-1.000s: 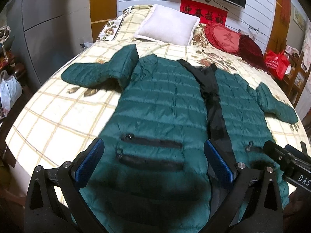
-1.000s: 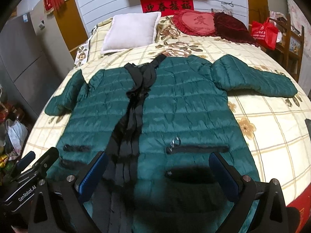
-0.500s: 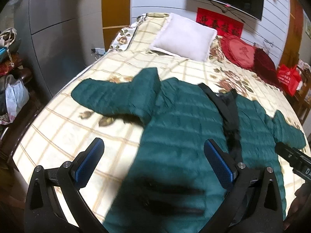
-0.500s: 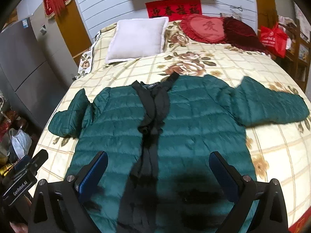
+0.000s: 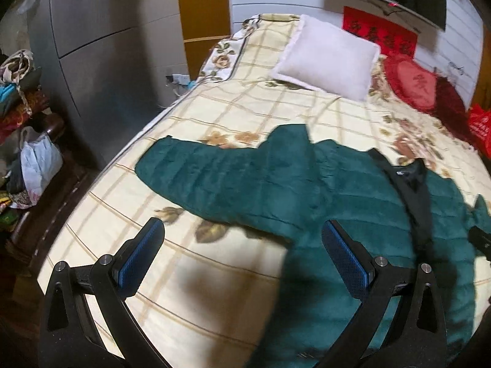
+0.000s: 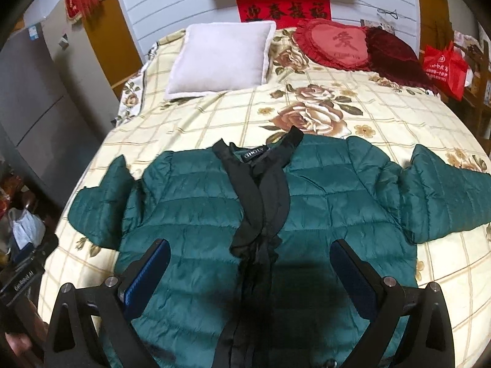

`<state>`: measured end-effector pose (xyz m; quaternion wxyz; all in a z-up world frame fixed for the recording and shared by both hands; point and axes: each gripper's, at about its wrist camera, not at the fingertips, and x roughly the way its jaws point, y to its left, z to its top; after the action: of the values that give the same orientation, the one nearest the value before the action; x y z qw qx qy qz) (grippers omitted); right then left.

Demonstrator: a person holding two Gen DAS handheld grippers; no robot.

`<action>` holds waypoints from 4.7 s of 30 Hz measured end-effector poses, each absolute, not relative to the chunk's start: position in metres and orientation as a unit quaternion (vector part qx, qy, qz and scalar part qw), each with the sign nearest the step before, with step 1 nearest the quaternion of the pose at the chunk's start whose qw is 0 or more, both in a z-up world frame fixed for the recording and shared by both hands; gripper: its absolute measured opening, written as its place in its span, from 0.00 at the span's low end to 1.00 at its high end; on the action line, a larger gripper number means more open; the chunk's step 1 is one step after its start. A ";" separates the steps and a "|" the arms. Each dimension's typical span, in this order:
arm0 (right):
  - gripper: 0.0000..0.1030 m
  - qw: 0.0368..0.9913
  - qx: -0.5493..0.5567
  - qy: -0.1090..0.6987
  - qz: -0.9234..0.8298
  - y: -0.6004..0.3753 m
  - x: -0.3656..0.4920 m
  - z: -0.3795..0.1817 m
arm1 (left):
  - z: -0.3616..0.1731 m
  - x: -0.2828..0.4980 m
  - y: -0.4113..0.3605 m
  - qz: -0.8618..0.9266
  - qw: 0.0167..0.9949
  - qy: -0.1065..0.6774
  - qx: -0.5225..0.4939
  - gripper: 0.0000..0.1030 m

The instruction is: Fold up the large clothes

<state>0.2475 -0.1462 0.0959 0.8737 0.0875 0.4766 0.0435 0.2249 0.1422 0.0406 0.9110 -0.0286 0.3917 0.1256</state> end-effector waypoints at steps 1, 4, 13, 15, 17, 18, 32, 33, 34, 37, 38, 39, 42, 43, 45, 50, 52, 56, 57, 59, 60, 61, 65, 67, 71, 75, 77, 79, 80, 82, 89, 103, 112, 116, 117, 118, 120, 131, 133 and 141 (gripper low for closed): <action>1.00 0.873 0.087 0.478 0.040 -0.146 0.252 0.090 | 0.037 0.228 0.147 0.129 0.910 0.392 -0.027 0.99; 1.00 0.870 0.084 0.484 0.034 -0.147 0.260 0.077 | 0.027 0.239 0.163 0.140 0.906 0.398 -0.029 1.00; 1.00 0.862 0.076 0.499 0.041 -0.143 0.271 0.051 | 0.001 0.267 0.222 0.158 0.891 0.414 -0.104 1.00; 1.00 0.860 0.071 0.502 0.052 -0.140 0.269 0.050 | -0.006 0.274 0.241 0.168 0.885 0.415 -0.124 0.99; 1.00 0.861 0.059 0.502 0.061 -0.135 0.266 0.051 | -0.013 0.282 0.264 0.183 0.880 0.414 -0.146 0.99; 1.00 0.862 0.053 0.500 0.065 -0.132 0.264 0.051 | -0.016 0.285 0.272 0.189 0.877 0.413 -0.156 0.99; 1.00 0.862 0.040 0.498 0.093 -0.122 0.255 0.052 | -0.070 0.340 0.338 0.265 0.843 0.428 -0.189 0.99; 1.00 0.861 0.039 0.498 0.093 -0.122 0.255 0.052 | -0.072 0.343 0.339 0.265 0.842 0.428 -0.195 0.99; 1.00 0.861 0.039 0.498 0.093 -0.123 0.255 0.052 | -0.075 0.345 0.341 0.264 0.840 0.429 -0.201 0.99; 1.00 0.860 0.046 0.500 0.092 -0.125 0.256 0.050 | -0.085 0.352 0.343 0.251 0.836 0.436 -0.220 0.99; 1.00 0.859 0.048 0.502 0.092 -0.126 0.257 0.049 | -0.087 0.354 0.343 0.244 0.836 0.436 -0.226 0.98; 1.00 0.858 0.049 0.503 0.091 -0.126 0.256 0.048 | -0.089 0.357 0.343 0.237 0.837 0.437 -0.231 0.95; 1.00 0.856 0.047 0.506 0.090 -0.126 0.256 0.046 | -0.088 0.362 0.338 0.229 0.847 0.427 -0.219 0.77; 1.00 0.856 0.046 0.507 0.090 -0.126 0.255 0.046 | -0.087 0.363 0.337 0.226 0.850 0.423 -0.216 0.61; 1.00 0.855 0.042 0.508 0.092 -0.125 0.253 0.045 | -0.086 0.365 0.338 0.213 0.852 0.422 -0.225 0.41; 1.00 0.856 0.039 0.508 0.090 -0.127 0.251 0.047 | -0.068 0.349 0.339 0.180 0.858 0.401 -0.265 0.18; 1.00 0.857 0.040 0.506 0.089 -0.129 0.249 0.049 | -0.054 0.340 0.332 0.174 0.868 0.388 -0.256 0.16; 1.00 0.859 0.036 0.504 0.082 -0.133 0.244 0.053 | -0.022 0.319 0.312 0.158 0.889 0.364 -0.229 0.16; 1.00 0.859 0.037 0.503 0.081 -0.134 0.243 0.054 | -0.012 0.313 0.306 0.150 0.895 0.356 -0.224 0.16; 1.00 0.860 0.040 0.502 0.079 -0.137 0.240 0.057 | 0.004 0.305 0.295 0.141 0.903 0.345 -0.214 0.16; 1.00 0.861 0.040 0.501 0.078 -0.138 0.238 0.059 | 0.012 0.300 0.289 0.136 0.907 0.341 -0.208 0.16; 1.00 0.862 0.040 0.500 0.077 -0.139 0.237 0.060 | 0.019 0.296 0.282 0.130 0.910 0.337 -0.202 0.16; 1.00 0.864 0.035 0.496 0.072 -0.145 0.231 0.067 | 0.044 0.282 0.251 0.105 0.923 0.328 -0.171 0.15; 1.00 0.865 0.034 0.495 0.067 -0.150 0.228 0.070 | 0.050 0.277 0.238 0.089 0.926 0.328 -0.163 0.15; 1.00 0.866 0.041 0.494 0.057 -0.163 0.224 0.074 | 0.063 0.264 0.203 0.055 0.932 0.328 -0.147 0.15; 1.00 0.868 0.049 0.492 0.045 -0.179 0.218 0.076 | 0.069 0.258 0.166 0.009 0.934 0.331 -0.138 0.15; 1.00 0.868 0.053 0.492 0.038 -0.188 0.216 0.077 | 0.071 0.256 0.144 -0.016 0.933 0.334 -0.137 0.15; 1.00 0.868 0.062 0.492 0.033 -0.198 0.214 0.077 | 0.071 0.257 0.119 -0.036 0.932 0.337 -0.126 0.15; 1.00 0.868 0.067 0.491 0.031 -0.202 0.213 0.077 | 0.069 0.257 0.105 -0.049 0.931 0.340 -0.122 0.15; 1.00 0.868 0.074 0.490 0.025 -0.211 0.211 0.077 | 0.067 0.260 0.079 -0.067 0.928 0.347 -0.117 0.15; 1.00 0.863 0.092 0.497 0.004 -0.244 0.209 0.069 | 0.040 0.269 -0.001 -0.118 0.913 0.378 -0.095 0.15; 1.00 0.853 0.139 0.503 -0.022 -0.287 0.202 0.054 | -0.025 0.280 -0.091 -0.204 0.856 0.467 -0.092 0.20; 1.00 0.855 0.158 0.493 -0.015 -0.285 0.204 0.063 | 0.034 0.253 -0.045 -0.264 0.857 0.423 -0.131 0.66; 1.00 0.847 0.163 0.506 -0.003 -0.274 0.213 0.055 | 0.048 0.241 -0.006 -0.217 0.882 0.405 -0.104 0.66; 1.00 0.847 0.160 0.508 -0.004 -0.270 0.216 0.052 | 0.048 0.240 0.004 -0.201 0.888 0.403 -0.096 0.66; 1.00 0.846 0.154 0.510 -0.007 -0.267 0.219 0.048 | 0.045 0.238 0.014 -0.187 0.893 0.400 -0.090 0.66; 1.00 0.843 0.144 0.517 -0.014 -0.261 0.229 0.040 | 0.038 0.239 0.033 -0.146 0.900 0.404 -0.076 0.66; 0.26 0.861 0.052 0.506 0.010 -0.222 0.269 0.030 | -0.023 0.266 0.089 -0.036 0.886 0.446 -0.118 0.66; 0.25 0.879 0.021 0.476 -0.010 -0.223 0.273 0.043 | -0.033 0.272 0.087 -0.030 0.883 0.453 -0.120 0.66; 0.17 0.866 0.004 0.493 -0.087 -0.257 0.306 0.014 | -0.050 0.281 0.068 -0.013 0.890 0.449 -0.082 0.66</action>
<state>0.3061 -0.2573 0.0142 0.8656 0.0037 0.4932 -0.0867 0.2809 0.0677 -0.0502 0.8895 -0.0818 0.4493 -0.0125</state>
